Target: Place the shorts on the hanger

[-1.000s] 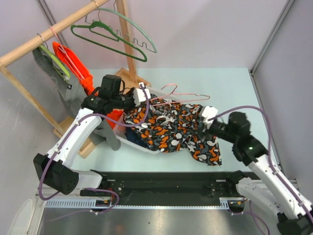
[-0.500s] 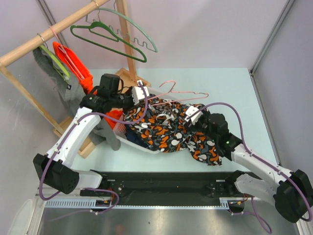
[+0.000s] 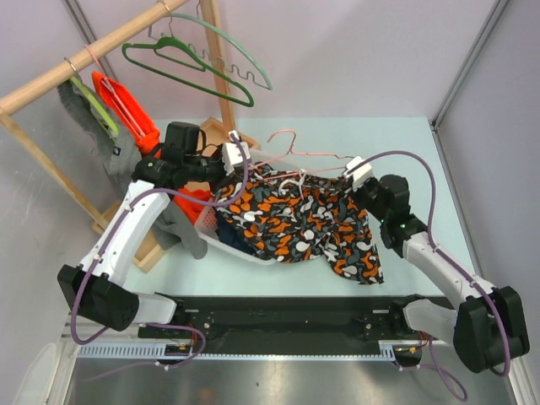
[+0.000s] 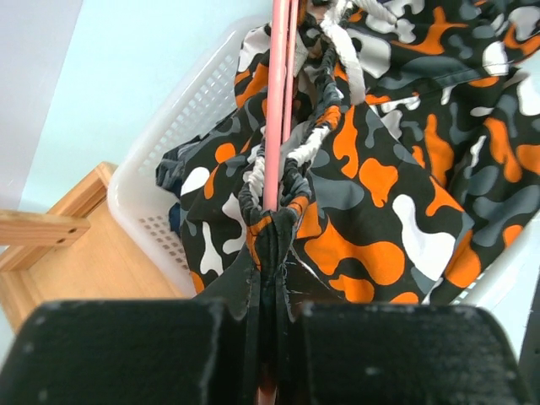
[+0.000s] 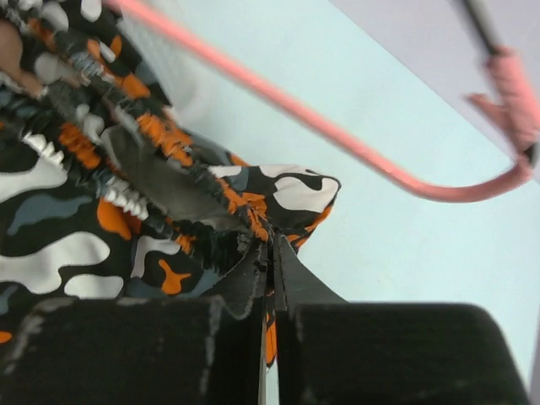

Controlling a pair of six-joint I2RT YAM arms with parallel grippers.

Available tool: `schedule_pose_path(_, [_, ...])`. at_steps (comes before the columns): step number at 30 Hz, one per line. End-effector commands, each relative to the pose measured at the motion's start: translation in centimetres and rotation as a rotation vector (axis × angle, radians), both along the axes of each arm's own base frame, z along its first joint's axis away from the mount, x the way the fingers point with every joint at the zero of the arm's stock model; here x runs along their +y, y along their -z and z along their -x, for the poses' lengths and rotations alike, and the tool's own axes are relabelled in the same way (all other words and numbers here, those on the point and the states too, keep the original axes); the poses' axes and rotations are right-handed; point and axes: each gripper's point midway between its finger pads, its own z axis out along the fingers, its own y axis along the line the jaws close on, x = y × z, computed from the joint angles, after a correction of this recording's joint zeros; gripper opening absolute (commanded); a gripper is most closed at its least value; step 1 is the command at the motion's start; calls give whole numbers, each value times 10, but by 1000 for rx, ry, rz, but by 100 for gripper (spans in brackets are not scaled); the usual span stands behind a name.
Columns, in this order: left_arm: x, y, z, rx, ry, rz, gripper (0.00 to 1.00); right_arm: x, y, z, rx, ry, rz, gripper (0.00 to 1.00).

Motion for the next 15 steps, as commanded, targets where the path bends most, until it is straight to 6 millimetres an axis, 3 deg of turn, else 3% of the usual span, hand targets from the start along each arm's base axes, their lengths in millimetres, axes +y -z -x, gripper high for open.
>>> schedule_pose_path(1, [6, -28, 0, -32, 11, 73, 0, -17, -23, -9, 29, 26, -119, 0])
schedule_pose_path(8, [22, -18, 7, -58, 37, 12, 0, -55, -20, -17, 163, 86, -266, 0])
schedule_pose_path(10, [26, -13, 4, -64, 30, -18, 0, -57, -34, -22, 152, 72, -293, 0])
schedule_pose_path(12, [28, -9, 6, -55, 40, -39, 0, -74, -41, -25, 161, 107, -314, 0])
schedule_pose_path(15, [34, 0, -3, -54, 3, -82, 0, -78, -54, -26, 148, 91, -306, 0])
